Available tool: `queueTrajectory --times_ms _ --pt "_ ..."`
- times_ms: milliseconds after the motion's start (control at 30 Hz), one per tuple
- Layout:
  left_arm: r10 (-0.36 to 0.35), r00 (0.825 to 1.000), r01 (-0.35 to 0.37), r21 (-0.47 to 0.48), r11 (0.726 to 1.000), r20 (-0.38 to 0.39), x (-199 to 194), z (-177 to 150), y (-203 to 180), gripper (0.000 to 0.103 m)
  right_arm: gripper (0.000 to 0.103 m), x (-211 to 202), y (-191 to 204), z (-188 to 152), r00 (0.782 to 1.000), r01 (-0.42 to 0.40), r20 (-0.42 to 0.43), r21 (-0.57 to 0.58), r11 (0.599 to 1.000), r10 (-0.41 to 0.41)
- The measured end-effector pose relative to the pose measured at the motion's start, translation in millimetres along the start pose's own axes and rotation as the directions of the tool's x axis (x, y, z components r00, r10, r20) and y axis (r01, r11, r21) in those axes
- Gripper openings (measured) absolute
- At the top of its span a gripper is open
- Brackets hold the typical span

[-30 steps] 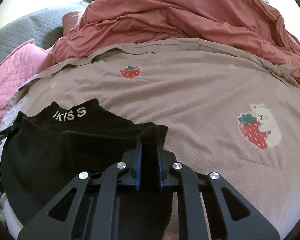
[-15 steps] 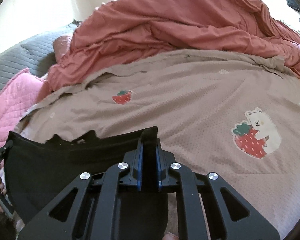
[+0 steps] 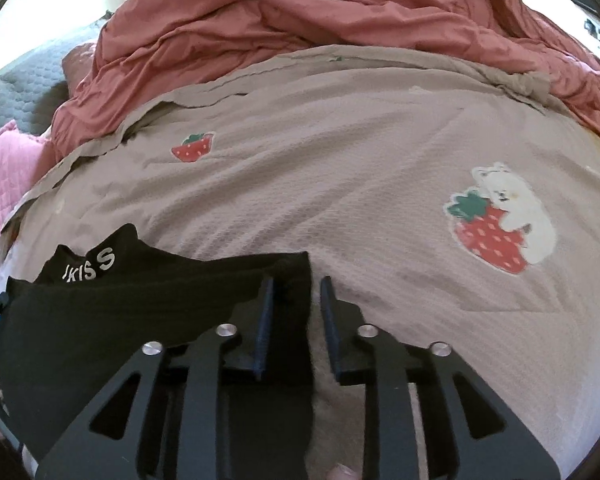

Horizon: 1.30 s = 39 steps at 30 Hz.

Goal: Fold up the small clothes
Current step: 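Press the folded edge flat with both tools and release, then pat the folded black shirt flat with both open tools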

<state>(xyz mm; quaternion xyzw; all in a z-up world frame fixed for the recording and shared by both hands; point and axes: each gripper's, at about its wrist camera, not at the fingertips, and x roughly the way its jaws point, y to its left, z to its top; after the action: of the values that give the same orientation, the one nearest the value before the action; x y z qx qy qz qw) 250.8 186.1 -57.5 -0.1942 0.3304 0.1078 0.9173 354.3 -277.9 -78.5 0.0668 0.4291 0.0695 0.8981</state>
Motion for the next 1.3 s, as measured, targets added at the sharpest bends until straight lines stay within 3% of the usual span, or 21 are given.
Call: queueTrajectory --times_ms 67,167,200,233,433,533,633,767,867,1000,1133,1300 --pt "0.027 0.999 -0.028 0.014 1.000 0.029 -12 1 0 0.037 0.029 -8 -3 -1 1.000 -0.004 0.010 0.009 1.000 0.004" --pt "0.003 0.998 -0.003 -0.008 1.000 0.068 -31 3 1 0.046 0.032 -25 -5 -2 0.999 -0.003 0.037 0.006 1.000 0.003" --pt "-0.005 0.997 0.005 -0.006 1.000 0.081 -38 3 -1 0.048 0.045 -31 -5 -3 0.999 -0.009 0.045 0.002 1.000 0.009" --pt "-0.005 0.995 0.005 0.003 1.000 0.096 -44 3 -5 0.052 0.050 -36 -4 -3 0.999 -0.014 0.052 -0.006 1.000 0.014" --pt "-0.036 0.990 0.026 0.075 0.997 0.139 -69 -8 -31 0.063 0.052 -70 16 -18 0.992 -0.048 0.109 -0.119 0.992 0.061" --pt "-0.082 0.991 0.071 0.105 0.992 0.105 -73 -21 -48 0.066 0.052 -75 31 -29 0.990 -0.085 0.095 -0.161 0.983 0.101" --pt "-0.120 0.993 0.115 0.177 0.978 0.021 -69 -44 -72 0.070 0.052 -73 57 -43 0.987 -0.138 0.052 -0.230 0.963 0.154" --pt "-0.051 0.997 0.065 0.309 0.949 -0.053 -60 -73 -94 0.079 0.052 -70 91 -61 0.983 -0.175 0.002 -0.327 0.929 0.185" --pt "0.025 0.994 0.017 0.373 0.928 -0.106 -48 -90 -95 0.086 0.074 -66 100 -71 0.993 -0.113 0.000 -0.375 0.920 0.122" --pt "0.034 0.992 0.014 0.364 0.931 -0.125 -48 -93 -86 0.086 0.078 -51 84 -77 0.999 -0.022 -0.036 -0.374 0.927 0.009" --pt "0.035 0.991 0.013 0.347 0.938 -0.129 -47 -91 -79 0.089 0.078 -45 59 -77 0.996 -0.072 -0.078 -0.272 0.959 0.053" --pt "0.014 0.994 0.020 0.307 0.951 -0.110 -52 -89 -74 0.090 0.078 -48 64 -81 0.997 -0.055 -0.060 -0.288 0.956 0.040"
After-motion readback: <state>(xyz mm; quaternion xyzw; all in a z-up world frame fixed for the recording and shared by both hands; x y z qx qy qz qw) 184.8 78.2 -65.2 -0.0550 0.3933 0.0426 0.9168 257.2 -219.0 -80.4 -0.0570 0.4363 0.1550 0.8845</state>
